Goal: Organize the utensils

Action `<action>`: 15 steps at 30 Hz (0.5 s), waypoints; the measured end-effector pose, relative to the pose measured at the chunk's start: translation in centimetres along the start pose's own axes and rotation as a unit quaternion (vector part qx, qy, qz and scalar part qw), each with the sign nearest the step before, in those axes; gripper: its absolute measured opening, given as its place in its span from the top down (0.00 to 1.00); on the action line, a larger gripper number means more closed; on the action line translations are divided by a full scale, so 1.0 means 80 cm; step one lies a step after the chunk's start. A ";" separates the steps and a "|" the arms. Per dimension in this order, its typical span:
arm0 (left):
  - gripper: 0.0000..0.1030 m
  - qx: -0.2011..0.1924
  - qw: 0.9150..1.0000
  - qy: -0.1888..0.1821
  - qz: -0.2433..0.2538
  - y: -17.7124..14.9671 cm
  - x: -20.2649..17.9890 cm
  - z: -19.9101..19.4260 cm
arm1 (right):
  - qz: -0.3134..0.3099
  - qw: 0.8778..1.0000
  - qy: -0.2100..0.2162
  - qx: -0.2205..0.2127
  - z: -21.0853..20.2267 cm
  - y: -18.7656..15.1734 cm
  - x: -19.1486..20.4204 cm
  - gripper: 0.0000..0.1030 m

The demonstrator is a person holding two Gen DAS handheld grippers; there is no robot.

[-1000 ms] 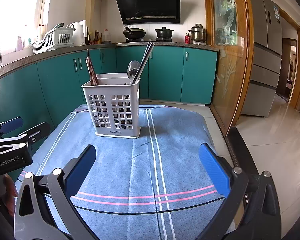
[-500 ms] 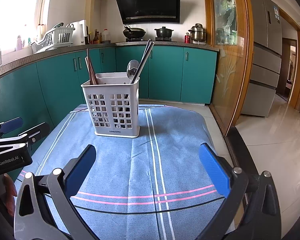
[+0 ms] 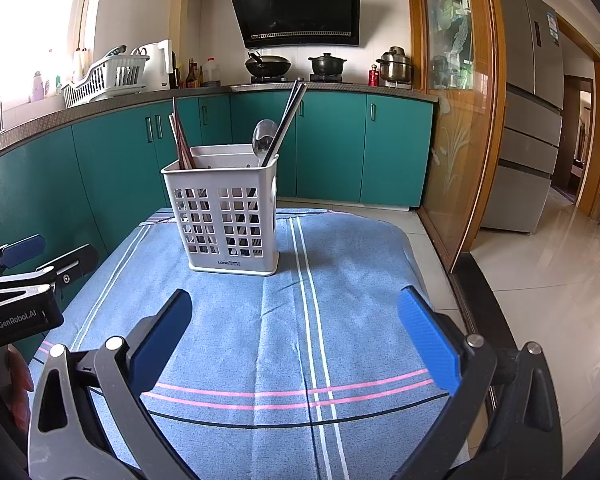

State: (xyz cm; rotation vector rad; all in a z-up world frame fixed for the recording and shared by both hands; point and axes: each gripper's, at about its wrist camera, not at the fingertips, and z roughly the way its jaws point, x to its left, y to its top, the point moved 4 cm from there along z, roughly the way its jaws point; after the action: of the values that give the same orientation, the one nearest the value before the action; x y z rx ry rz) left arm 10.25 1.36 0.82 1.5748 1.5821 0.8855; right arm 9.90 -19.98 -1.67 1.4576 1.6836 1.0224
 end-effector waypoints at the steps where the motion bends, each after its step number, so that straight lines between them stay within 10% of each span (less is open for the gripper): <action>1: 0.04 0.000 1.000 0.000 0.001 0.000 0.000 0.000 | 0.000 1.000 0.000 0.000 0.000 0.000 0.000 0.03; 15: 0.04 0.003 1.000 0.003 0.003 0.000 -0.001 0.007 | 0.000 1.000 -0.001 0.001 0.001 -0.001 -0.002 0.03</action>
State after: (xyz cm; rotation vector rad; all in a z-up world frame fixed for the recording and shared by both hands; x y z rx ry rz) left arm 10.70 1.24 0.53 1.5848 1.5862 0.8900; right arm 9.95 -20.10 -1.77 1.4596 1.6826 1.0204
